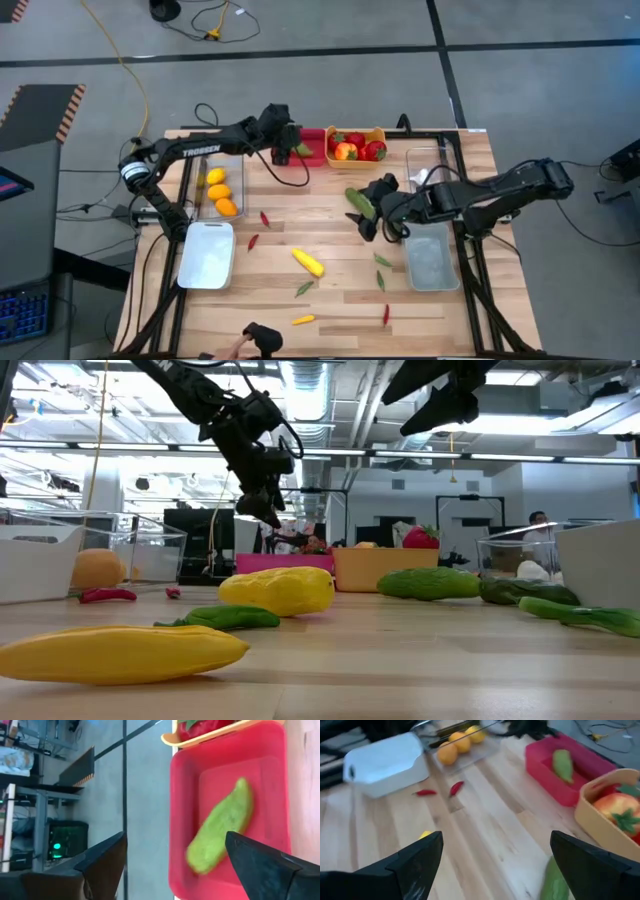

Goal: Sort produce into baskets
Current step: Put the green cucumber into the red bin

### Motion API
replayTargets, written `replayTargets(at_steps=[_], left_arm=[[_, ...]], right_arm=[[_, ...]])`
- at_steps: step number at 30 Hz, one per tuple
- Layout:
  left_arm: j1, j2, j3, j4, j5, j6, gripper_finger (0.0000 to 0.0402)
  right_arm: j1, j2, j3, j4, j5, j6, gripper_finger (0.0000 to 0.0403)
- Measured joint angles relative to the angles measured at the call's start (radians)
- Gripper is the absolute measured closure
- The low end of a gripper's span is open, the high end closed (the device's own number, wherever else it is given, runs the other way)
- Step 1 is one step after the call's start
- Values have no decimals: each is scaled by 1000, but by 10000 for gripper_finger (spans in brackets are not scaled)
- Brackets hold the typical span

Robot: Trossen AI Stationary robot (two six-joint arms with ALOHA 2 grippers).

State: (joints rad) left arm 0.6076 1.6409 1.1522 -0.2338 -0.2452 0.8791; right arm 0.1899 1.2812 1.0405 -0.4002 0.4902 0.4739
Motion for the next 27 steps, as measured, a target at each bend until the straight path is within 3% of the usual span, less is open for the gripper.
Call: replayTargets(at_steps=[6, 13, 19, 23, 27], left_arm=[[-41, -50, 0, -43, -14, -21, 77], [-53, -219, 0, -194, 44, -190, 77], [-53, -359, 0, -390, 233, -460, 77], [-55, -412, 0, -511, 390, -558, 77], [-83, -423, 0, -584, 429, -604, 77]], right_arm=[[-74, 1, 0, -3, 5, 52, 7], [-142, 66, 0, -23, -66, 52, 7], [-174, 192, 0, -39, -73, 52, 7], [-204, 270, 0, -40, -75, 57, 7], [-237, 320, 0, -57, -95, 102, 7]])
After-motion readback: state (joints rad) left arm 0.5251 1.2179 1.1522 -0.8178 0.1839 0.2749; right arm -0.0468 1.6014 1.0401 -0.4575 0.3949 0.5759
